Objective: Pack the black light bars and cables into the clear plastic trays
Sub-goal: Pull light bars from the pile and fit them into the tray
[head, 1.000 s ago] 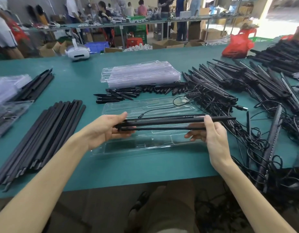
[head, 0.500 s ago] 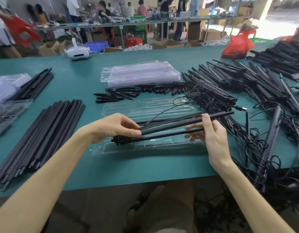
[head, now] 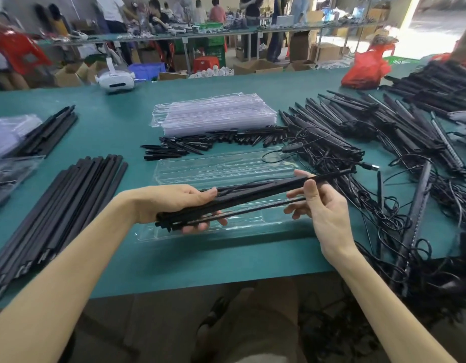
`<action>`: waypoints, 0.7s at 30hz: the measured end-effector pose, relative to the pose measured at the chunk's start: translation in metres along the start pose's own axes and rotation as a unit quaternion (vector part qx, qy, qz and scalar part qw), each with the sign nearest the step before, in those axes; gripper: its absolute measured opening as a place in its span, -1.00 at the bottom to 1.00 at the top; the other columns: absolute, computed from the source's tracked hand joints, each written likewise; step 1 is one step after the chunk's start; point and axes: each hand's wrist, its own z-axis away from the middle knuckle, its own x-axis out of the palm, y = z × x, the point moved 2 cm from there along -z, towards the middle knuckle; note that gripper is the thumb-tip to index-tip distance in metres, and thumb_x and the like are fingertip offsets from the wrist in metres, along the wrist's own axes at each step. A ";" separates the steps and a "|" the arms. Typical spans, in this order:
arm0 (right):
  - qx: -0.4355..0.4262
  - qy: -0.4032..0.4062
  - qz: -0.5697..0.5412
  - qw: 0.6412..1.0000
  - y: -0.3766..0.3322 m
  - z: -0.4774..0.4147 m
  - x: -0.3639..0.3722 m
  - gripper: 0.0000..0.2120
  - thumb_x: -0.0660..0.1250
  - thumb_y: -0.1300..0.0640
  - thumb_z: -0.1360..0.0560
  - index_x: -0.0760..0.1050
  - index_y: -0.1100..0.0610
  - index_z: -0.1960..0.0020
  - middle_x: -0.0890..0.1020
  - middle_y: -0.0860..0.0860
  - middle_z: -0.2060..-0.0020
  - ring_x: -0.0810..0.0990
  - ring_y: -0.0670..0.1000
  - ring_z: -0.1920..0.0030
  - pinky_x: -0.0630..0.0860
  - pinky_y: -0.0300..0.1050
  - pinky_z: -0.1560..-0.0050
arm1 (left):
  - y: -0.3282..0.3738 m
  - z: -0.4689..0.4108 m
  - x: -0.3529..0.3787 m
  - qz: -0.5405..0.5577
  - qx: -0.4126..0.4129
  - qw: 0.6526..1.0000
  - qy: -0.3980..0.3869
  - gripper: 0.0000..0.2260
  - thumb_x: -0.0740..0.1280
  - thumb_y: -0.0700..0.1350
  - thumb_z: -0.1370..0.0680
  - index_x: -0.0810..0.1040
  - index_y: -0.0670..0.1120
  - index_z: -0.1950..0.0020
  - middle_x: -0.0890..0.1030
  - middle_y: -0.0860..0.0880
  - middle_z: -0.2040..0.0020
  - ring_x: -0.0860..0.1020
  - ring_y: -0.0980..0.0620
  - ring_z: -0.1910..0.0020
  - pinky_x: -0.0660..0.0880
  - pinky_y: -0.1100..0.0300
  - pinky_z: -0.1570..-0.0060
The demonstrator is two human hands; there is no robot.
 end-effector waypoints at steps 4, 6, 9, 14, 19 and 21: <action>-0.004 0.009 0.017 1.000 0.000 -0.001 0.001 -0.67 0.18 -0.05 -0.66 0.52 0.18 -0.21 0.67 0.16 0.02 0.72 0.13 0.24 0.63 -0.10 0.28 | 0.008 0.003 -0.009 -0.081 0.061 0.987 0.121 -0.51 0.23 0.39 -0.56 0.71 0.04 -0.10 0.53 -0.02 0.25 0.43 0.03 0.32 0.40 0.34 0.30; -0.001 0.007 0.026 1.000 0.000 -0.002 0.001 -0.64 0.16 -0.06 -0.66 0.47 0.20 -0.24 0.66 0.15 -0.03 0.72 0.12 0.23 0.64 -0.13 0.30 | 0.010 0.005 -0.018 -0.110 0.087 0.973 0.185 -0.62 0.32 0.34 -0.53 0.71 0.06 0.00 0.53 0.04 0.29 0.42 0.07 0.34 0.37 0.37 0.33; 0.013 0.010 0.005 1.000 0.001 -0.004 0.002 -0.61 0.17 -0.06 -0.66 0.42 0.17 -0.34 0.64 0.14 -0.04 0.70 0.08 0.25 0.63 -0.17 0.32 | 0.009 0.003 -0.028 -0.153 0.119 0.948 0.252 -0.72 0.41 0.25 -0.48 0.68 0.05 0.10 0.49 0.08 0.35 0.37 0.10 0.37 0.30 0.35 0.40; 0.016 0.013 -0.005 1.000 0.002 -0.005 0.001 -0.68 0.19 -0.04 -0.65 0.44 0.16 -0.26 0.62 0.20 -0.01 0.68 0.07 0.28 0.62 -0.17 0.34 | -0.010 -0.007 -0.030 -0.246 0.078 0.915 0.309 -0.66 0.46 0.24 -0.40 0.69 0.04 -0.02 0.64 0.12 0.16 0.56 0.14 0.16 0.44 0.31 0.10; 0.015 0.017 0.004 1.000 0.004 -0.005 0.001 -0.70 0.21 -0.06 -0.65 0.46 0.15 -0.22 0.64 0.16 0.03 0.68 0.07 0.29 0.62 -0.16 0.33 | -0.026 -0.017 -0.022 -0.266 0.068 0.900 0.339 -0.71 0.53 0.04 -0.46 0.67 0.02 -0.15 0.52 -0.01 -0.04 0.51 0.09 0.02 0.35 0.42 0.01; 0.016 0.018 0.006 1.000 0.005 -0.006 0.001 -0.72 0.21 -0.04 -0.66 0.47 0.14 -0.20 0.64 0.14 0.05 0.68 0.08 0.29 0.62 -0.16 0.33 | -0.025 -0.016 -0.021 -0.244 0.093 0.899 0.353 -0.76 0.53 0.01 -0.46 0.69 0.06 -0.11 0.51 0.01 0.00 0.50 0.14 0.08 0.33 0.50 0.07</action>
